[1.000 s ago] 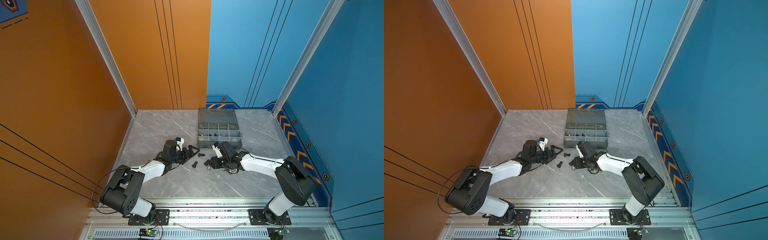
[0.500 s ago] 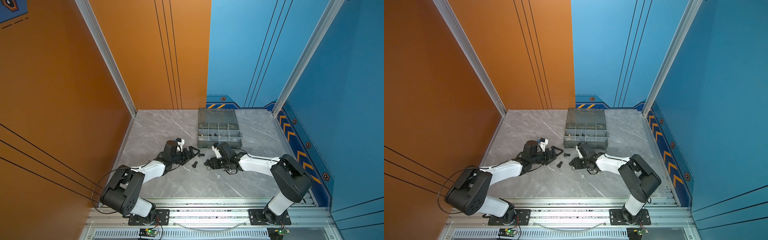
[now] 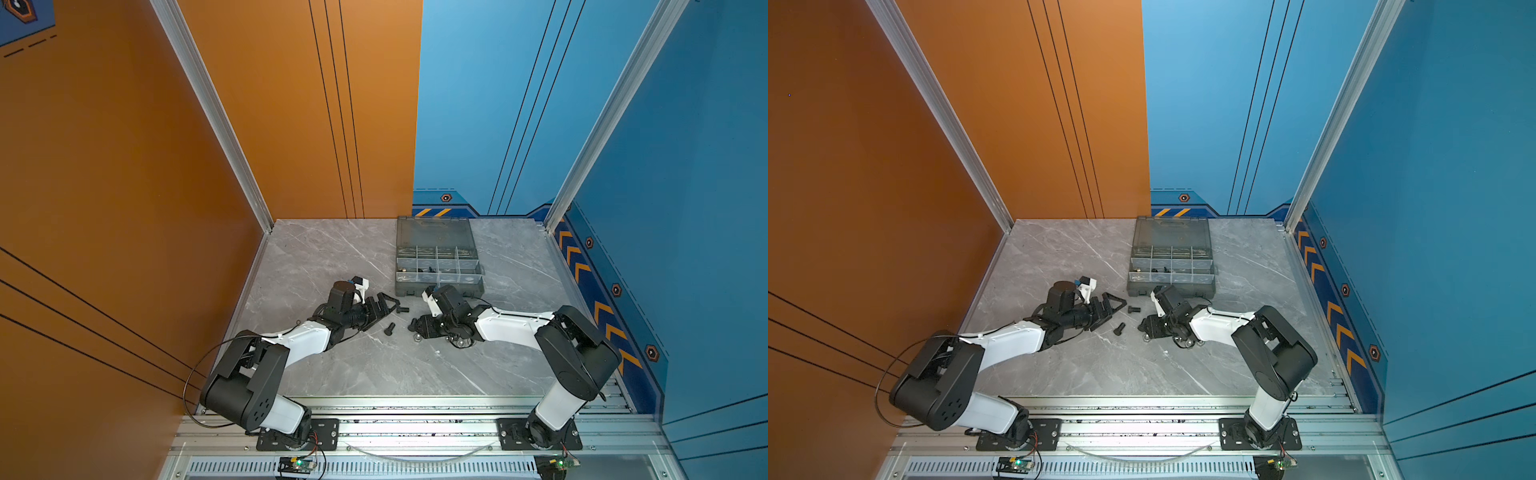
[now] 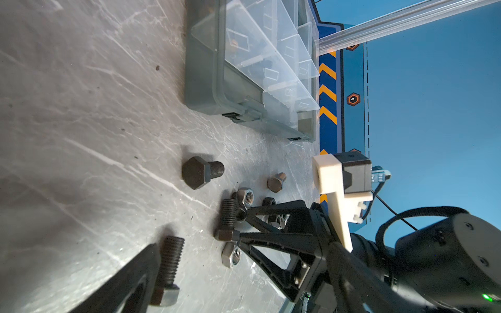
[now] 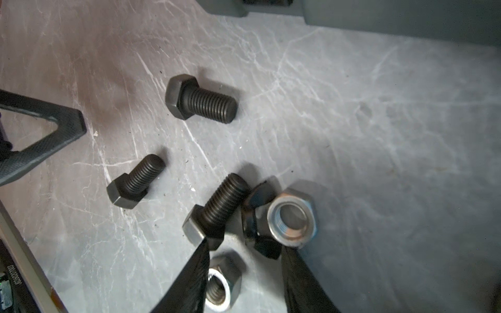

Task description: Sort the screws and nuts into containers

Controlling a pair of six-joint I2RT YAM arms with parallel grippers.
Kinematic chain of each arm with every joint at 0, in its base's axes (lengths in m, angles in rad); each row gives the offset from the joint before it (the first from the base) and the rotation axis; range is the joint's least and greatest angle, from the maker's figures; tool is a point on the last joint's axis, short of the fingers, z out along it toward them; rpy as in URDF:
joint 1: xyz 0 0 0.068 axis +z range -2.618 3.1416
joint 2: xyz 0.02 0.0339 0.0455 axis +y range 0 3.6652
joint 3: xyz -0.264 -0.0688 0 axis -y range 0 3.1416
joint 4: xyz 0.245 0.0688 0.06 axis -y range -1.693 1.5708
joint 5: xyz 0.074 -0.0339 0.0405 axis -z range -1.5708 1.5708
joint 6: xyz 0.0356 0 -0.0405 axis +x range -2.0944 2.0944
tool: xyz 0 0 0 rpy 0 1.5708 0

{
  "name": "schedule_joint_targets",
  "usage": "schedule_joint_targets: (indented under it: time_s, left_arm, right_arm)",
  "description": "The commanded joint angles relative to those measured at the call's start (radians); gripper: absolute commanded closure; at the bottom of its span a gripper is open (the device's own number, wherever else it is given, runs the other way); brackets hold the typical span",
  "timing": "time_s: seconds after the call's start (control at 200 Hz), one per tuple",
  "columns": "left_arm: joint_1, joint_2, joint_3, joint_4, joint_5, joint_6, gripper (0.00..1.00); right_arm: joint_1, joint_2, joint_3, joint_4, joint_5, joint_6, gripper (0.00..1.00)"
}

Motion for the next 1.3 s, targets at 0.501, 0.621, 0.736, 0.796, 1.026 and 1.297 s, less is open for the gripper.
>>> schedule_joint_targets:
  time_s: [0.501, 0.621, 0.736, 0.796, 1.026, 1.297]
  left_arm:
    - [-0.008, 0.007, 0.017, -0.017, -0.018, 0.024, 0.02]
    - [-0.008, 0.013, 0.021, -0.017, -0.015, 0.023, 0.02]
    - [-0.009, 0.018, 0.024, -0.017, -0.015, 0.026, 0.02]
    - [-0.01, 0.02, 0.025, -0.017, -0.014, 0.025, 0.03]
    - [-0.012, 0.019, 0.027, -0.017, -0.012, 0.025, 0.02]
    - [-0.012, 0.016, 0.021, -0.017, -0.014, 0.028, 0.02]
  right_arm:
    - [-0.015, 0.101, 0.093, -0.081, -0.006, -0.082, 0.56]
    - [-0.014, 0.107, 0.101, -0.106, 0.009, -0.113, 0.57]
    - [-0.012, 0.11, 0.103, -0.111, 0.01, -0.138, 0.57]
    - [-0.012, 0.112, 0.105, -0.112, 0.012, -0.147, 0.57]
    - [-0.009, 0.136, 0.128, -0.124, 0.021, -0.157, 0.65]
    - [-0.002, 0.148, 0.132, -0.128, 0.037, -0.158, 0.66]
